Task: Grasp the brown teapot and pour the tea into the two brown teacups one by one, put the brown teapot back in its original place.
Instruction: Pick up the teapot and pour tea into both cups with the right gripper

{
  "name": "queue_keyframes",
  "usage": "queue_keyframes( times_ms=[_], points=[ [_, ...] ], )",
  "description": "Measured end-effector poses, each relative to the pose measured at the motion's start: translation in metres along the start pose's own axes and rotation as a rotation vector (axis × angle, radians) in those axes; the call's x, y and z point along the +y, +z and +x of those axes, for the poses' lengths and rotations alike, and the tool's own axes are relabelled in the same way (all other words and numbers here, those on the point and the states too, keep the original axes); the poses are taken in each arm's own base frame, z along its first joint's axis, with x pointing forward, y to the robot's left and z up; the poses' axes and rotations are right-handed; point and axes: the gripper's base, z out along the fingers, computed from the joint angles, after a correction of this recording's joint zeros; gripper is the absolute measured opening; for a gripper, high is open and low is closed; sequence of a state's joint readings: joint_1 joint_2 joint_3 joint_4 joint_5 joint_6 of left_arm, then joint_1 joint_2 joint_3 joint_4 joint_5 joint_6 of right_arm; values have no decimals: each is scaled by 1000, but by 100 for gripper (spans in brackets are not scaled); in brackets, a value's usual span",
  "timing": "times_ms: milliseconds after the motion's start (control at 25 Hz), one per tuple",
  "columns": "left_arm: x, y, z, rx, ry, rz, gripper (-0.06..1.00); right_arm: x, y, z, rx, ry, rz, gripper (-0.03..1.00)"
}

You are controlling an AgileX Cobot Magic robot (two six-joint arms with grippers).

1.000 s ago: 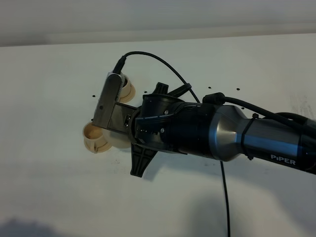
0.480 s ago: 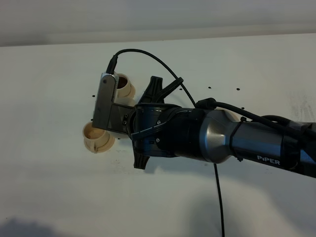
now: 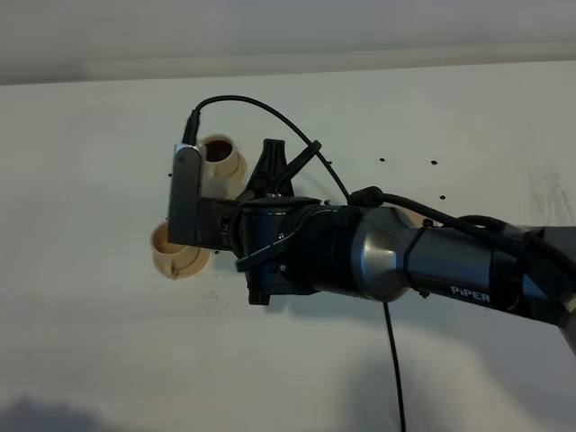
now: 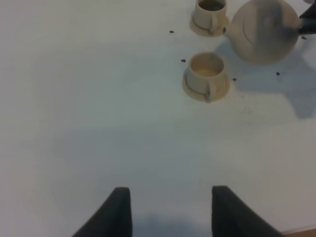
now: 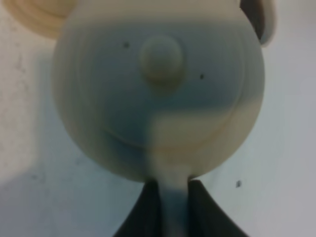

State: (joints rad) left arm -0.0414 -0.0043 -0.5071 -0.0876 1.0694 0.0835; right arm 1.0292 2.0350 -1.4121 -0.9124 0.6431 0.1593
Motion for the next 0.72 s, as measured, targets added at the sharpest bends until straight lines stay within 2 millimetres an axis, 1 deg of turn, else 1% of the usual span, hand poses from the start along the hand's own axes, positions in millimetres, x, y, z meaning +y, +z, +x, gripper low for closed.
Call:
queue_keyframes(
  times_ms=[160, 400, 720],
  points=[
    [0, 0, 0, 0, 0, 0, 36, 1, -1, -4, -20, -41, 19, 9],
    [0, 0, 0, 0, 0, 0, 36, 14, 15, -2, 7, -92, 9, 9],
    [0, 0, 0, 0, 0, 0, 36, 10, 17, -1, 7, -129, 36, 9]
  ],
)
